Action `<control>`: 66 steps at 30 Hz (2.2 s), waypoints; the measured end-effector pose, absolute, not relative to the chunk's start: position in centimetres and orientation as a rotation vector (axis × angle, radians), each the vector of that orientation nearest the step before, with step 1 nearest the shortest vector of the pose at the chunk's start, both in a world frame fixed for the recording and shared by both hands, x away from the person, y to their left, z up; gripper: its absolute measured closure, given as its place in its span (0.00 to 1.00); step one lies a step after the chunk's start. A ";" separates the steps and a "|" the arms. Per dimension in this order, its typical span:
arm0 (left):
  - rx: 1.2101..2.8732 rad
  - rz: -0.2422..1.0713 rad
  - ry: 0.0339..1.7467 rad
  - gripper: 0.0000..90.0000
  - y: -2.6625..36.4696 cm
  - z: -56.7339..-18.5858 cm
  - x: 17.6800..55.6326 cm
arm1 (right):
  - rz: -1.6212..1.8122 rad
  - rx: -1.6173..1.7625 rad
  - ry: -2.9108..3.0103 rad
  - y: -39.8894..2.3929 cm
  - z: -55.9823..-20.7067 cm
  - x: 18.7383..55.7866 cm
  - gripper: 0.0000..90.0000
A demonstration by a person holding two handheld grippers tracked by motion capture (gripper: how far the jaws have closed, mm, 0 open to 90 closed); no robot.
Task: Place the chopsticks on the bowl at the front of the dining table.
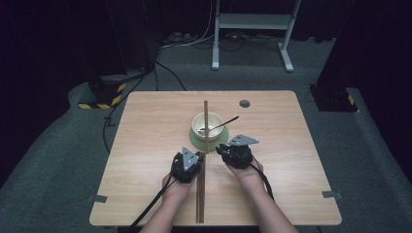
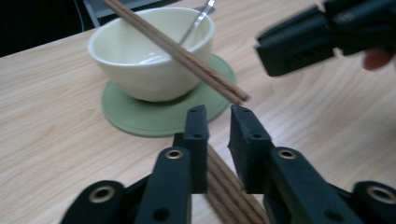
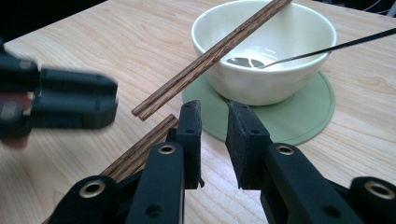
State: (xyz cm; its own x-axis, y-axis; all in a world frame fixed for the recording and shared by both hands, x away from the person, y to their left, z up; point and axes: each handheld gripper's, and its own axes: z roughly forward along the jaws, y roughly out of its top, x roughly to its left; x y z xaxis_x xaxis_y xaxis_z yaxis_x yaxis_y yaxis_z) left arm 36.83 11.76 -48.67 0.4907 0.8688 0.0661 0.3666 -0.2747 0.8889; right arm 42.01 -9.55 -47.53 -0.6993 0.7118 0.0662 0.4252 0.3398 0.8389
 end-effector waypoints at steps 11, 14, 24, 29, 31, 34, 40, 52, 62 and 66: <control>1.727 0.640 1.088 0.93 12.4 -49.8 41.3 | 1.290 1.061 2.248 -8.3 -48.1 42.8 0.95; 1.708 0.623 1.087 0.93 12.2 -49.8 41.8 | 1.275 1.050 2.245 -7.6 -48.0 43.3 0.96; 1.713 0.609 1.069 0.93 11.7 -49.8 42.7 | 1.236 1.044 2.240 -6.3 -47.7 44.2 0.96; 1.718 0.606 1.072 0.93 11.5 -49.8 42.8 | 1.232 1.031 2.240 -6.0 -47.6 44.4 0.96; 1.718 0.603 1.074 0.93 11.6 -49.8 42.8 | 1.233 1.030 2.240 -5.9 -47.7 44.4 0.96; 1.718 0.605 1.080 0.93 11.6 -49.9 42.9 | 1.231 1.032 2.236 -5.8 -47.7 44.4 0.96; 1.725 0.601 1.073 0.93 11.5 -50.0 43.0 | 1.226 1.047 2.240 -5.6 -47.9 44.4 0.96; 1.731 0.600 1.074 0.94 11.4 -50.1 43.1 | 1.231 1.046 2.233 -5.6 -48.0 44.5 0.95; 1.739 0.607 1.075 0.94 11.6 -50.1 43.2 | 1.233 1.051 2.234 -5.5 -48.0 44.5 0.94; 1.734 0.612 1.084 0.93 12.0 -50.1 43.1 | 1.233 1.055 2.220 -5.7 -47.9 44.6 0.92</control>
